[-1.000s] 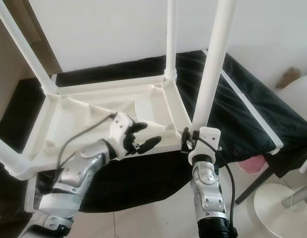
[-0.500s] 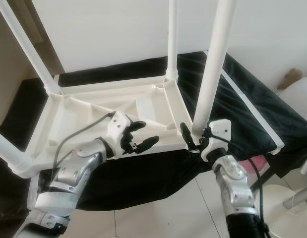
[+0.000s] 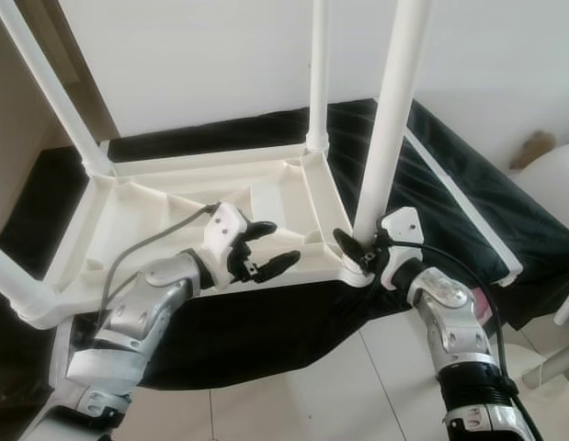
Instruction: Building children table
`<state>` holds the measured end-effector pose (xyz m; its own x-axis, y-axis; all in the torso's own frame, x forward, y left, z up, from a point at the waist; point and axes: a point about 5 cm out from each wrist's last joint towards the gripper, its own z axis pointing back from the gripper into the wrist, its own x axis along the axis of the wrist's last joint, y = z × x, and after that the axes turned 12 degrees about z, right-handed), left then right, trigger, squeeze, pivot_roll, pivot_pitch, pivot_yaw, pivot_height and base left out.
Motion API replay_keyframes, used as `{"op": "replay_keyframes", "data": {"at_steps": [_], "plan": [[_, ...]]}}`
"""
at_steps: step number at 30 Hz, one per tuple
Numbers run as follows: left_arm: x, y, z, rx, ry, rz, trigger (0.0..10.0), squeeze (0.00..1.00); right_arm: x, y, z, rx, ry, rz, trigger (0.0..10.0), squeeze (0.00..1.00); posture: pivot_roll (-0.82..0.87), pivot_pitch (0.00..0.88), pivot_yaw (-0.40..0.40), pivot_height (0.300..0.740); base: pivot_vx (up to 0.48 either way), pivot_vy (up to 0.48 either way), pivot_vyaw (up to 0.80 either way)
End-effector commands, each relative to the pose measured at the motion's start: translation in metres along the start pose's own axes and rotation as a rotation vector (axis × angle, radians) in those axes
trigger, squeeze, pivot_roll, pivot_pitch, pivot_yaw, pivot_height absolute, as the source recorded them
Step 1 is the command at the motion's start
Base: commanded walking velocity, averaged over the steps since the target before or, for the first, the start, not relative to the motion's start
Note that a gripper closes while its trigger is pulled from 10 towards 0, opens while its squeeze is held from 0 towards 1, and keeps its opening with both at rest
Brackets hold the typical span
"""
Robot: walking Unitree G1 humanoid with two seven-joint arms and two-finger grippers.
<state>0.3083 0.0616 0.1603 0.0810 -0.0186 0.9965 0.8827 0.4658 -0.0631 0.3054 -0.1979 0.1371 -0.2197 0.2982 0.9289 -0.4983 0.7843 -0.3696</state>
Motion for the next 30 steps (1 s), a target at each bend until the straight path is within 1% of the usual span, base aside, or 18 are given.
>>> {"op": "replay_keyframes", "data": {"at_steps": [1,5,6,7,9,11,14,15,17,18,21,23,25,26,27,28,29,30], "plan": [[0.001,-0.002,0.000,-0.055,0.002,-0.010,10.0,0.00,-0.015,0.011,0.005,0.060,0.062,-0.017,0.0,0.00,-0.06,0.000,0.041,0.740,0.000,0.000,0.00],[0.002,-0.002,-0.001,-0.056,-0.002,-0.007,10.0,0.00,-0.018,0.010,0.008,0.042,0.071,-0.015,0.0,0.00,-0.07,0.000,0.044,0.740,0.000,0.000,0.00],[0.002,-0.002,-0.002,-0.058,-0.004,-0.007,10.0,0.00,-0.019,0.007,0.008,0.013,0.082,-0.017,3.8,0.00,-0.08,0.000,0.048,0.740,0.000,0.000,0.00],[0.003,-0.002,-0.003,-0.060,-0.006,-0.007,10.0,0.00,-0.021,0.005,0.008,-0.014,0.092,-0.018,10.0,0.00,-0.08,0.000,0.048,0.740,0.000,0.000,0.00],[0.004,-0.003,-0.004,-0.062,-0.014,-0.004,10.0,0.00,-0.021,0.003,0.009,-0.079,0.101,-0.034,10.0,0.00,-0.09,0.000,0.044,0.740,0.000,0.000,0.00],[0.004,-0.003,-0.005,-0.060,-0.021,0.004,10.0,0.00,-0.021,0.006,0.007,-0.134,0.102,-0.066,10.0,0.00,-0.10,0.000,0.044,0.740,0.000,0.000,0.00],[0.001,-0.004,-0.006,-0.044,-0.029,0.023,10.0,0.00,-0.018,0.014,0.005,-0.180,0.087,-0.077,10.0,0.00,-0.10,0.000,0.044,0.740,0.000,0.000,0.00],[0.001,-0.004,-0.006,-0.044,-0.029,0.023,10.0,0.00,-0.018,0.014,0.005,-0.180,0.087,-0.077,10.0,0.00,-0.10,0.000,0.044,0.740,0.000,0.000,0.00],[-0.002,-0.006,-0.005,-0.039,-0.033,0.044,10.0,0.00,-0.018,0.017,0.002,-0.238,0.093,-0.097,10.0,0.00,-0.11,0.000,0.051,0.740,0.000,0.000,0.00],[-0.002,-0.006,-0.005,-0.039,-0.033,0.044,10.0,0.00,-0.018,0.017,0.002,-0.238,0.093,-0.097,10.0,0.00,-0.11,0.000,0.051,0.740,0.000,0.000,0.00],[-0.006,-0.010,-0.004,-0.040,-0.031,0.054,10.0,0.00,-0.020,0.019,-0.001,-0.294,0.117,-0.109,10.0,0.00,-0.11,0.000,0.051,0.740,0.000,0.000,0.00],[-0.008,-0.012,-0.003,-0.033,-0.032,0.059,10.0,0.00,-0.024,0.020,-0.003,-0.355,0.163,-0.117,10.0,0.00,-0.09,0.000,0.050,0.740,0.000,0.000,0.00],[-0.008,-0.014,-0.004,-0.023,-0.040,0.067,10.0,0.00,-0.032,0.018,-0.004,-0.495,0.264,-0.144,10.0,0.00,-0.09,0.000,0.040,0.740,0.000,0.000,0.00],[-0.008,-0.014,-0.004,-0.023,-0.040,0.067,10.0,0.00,-0.032,0.018,-0.004,-0.495,0.264,-0.144,10.0,0.00,-0.09,0.000,0.040,0.740,0.000,0.000,0.00],[-0.008,-0.014,-0.004,-0.020,-0.043,0.072,10.0,0.00,-0.036,0.018,-0.004,-0.550,0.305,-0.168,10.0,0.00,-0.09,0.000,0.040,0.740,0.000,0.000,0.00],[-0.008,-0.014,-0.004,-0.020,-0.043,0.072,10.0,0.00,-0.036,0.018,-0.004,-0.550,0.305,-0.168,10.0,0.00,-0.09,0.000,0.040,0.740,0.000,0.000,0.00],[-0.008,-0.015,-0.004,-0.017,-0.045,0.076,10.0,0.00,-0.039,0.020,-0.003,-0.605,0.335,-0.183,10.0,0.00,-0.08,0.000,0.038,0.740,0.000,0.000,0.00],[-0.008,-0.015,-0.004,-0.017,-0.045,0.076,10.0,0.00,-0.039,0.020,-0.003,-0.605,0.335,-0.183,10.0,0.00,-0.08,0.000,0.038,0.740,0.000,0.000,0.00]]}}
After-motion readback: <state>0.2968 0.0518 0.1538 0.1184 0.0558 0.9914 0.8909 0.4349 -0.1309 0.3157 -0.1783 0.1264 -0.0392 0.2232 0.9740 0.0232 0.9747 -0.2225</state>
